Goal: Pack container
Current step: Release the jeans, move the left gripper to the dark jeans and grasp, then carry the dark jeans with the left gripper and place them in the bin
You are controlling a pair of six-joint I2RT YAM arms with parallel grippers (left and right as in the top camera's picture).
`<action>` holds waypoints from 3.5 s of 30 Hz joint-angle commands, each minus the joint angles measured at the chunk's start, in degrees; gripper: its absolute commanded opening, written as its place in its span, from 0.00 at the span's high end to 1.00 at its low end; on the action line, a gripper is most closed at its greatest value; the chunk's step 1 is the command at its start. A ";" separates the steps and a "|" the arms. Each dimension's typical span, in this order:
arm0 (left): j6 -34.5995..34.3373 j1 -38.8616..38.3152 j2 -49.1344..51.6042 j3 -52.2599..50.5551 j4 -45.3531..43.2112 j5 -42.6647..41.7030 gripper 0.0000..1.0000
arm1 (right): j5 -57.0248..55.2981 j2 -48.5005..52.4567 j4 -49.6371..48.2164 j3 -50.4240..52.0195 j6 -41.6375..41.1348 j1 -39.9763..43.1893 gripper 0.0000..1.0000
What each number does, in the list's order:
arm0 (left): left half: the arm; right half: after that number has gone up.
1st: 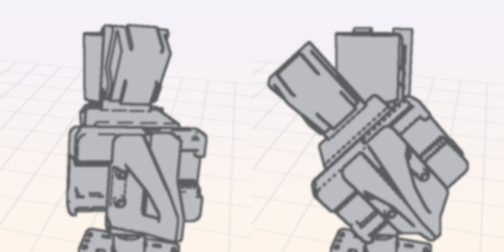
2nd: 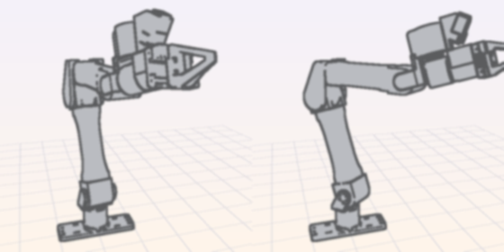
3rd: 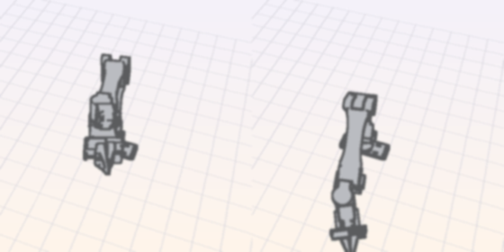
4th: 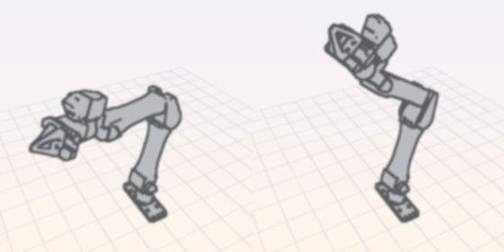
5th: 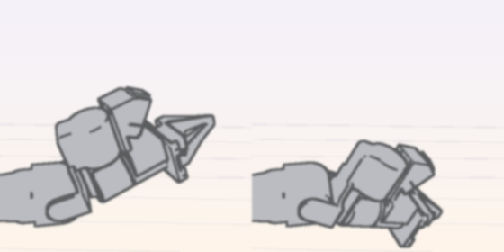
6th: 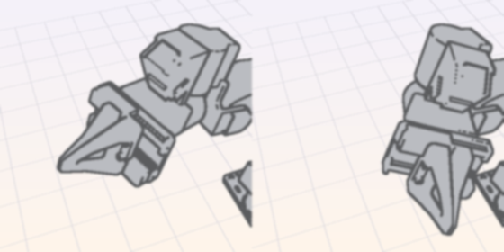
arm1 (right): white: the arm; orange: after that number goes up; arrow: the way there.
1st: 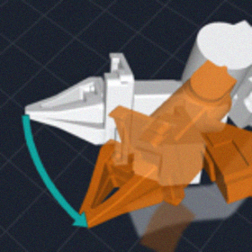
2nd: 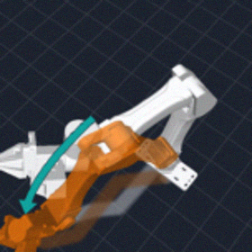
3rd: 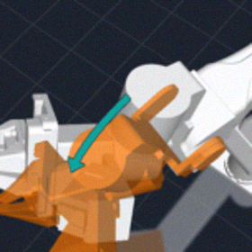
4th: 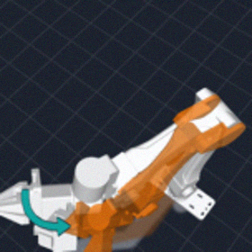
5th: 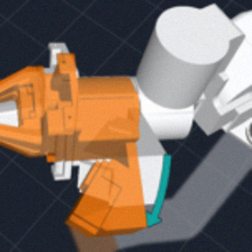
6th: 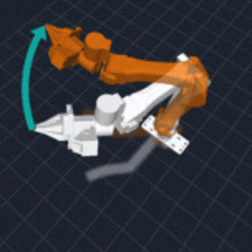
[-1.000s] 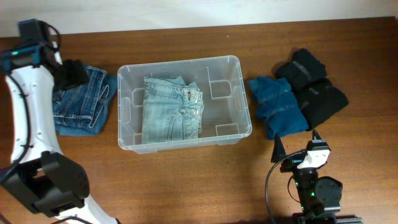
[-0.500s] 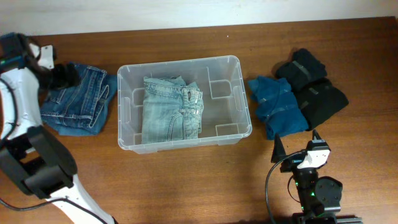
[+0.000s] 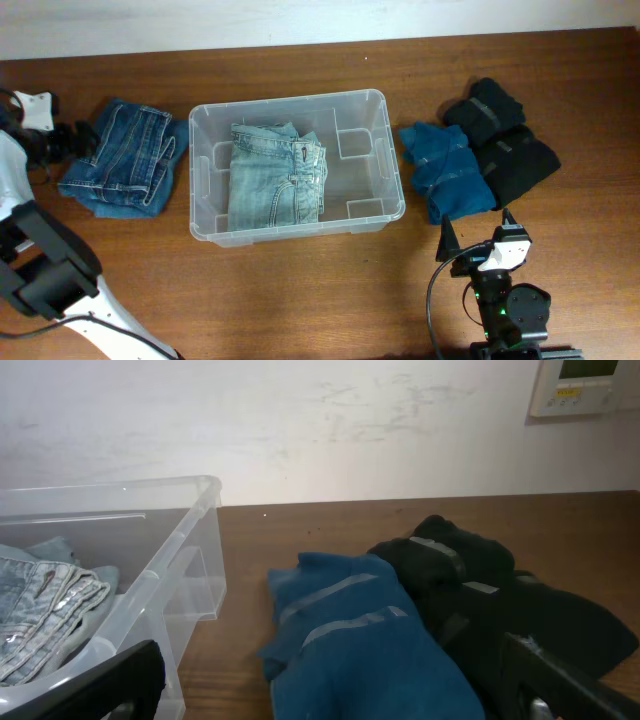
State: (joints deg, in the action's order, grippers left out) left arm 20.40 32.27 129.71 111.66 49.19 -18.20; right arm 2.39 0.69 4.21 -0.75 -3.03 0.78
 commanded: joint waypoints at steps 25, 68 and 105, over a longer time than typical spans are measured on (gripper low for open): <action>-17.92 0.04 9.18 1.14 3.89 -4.07 0.99 | -0.70 -0.33 0.07 0.44 -0.20 0.48 0.02; -31.74 -45.11 -2.45 65.96 47.52 13.40 0.99 | -0.70 -0.33 0.07 0.44 -0.20 0.48 0.02; -76.08 -57.22 -2.49 40.92 47.52 40.54 0.99 | -0.70 -0.33 0.07 0.44 -0.20 0.48 0.02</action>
State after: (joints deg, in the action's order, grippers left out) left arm -52.90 -25.63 130.85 152.07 97.06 18.74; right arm 2.39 0.69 4.21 -0.75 -3.01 0.78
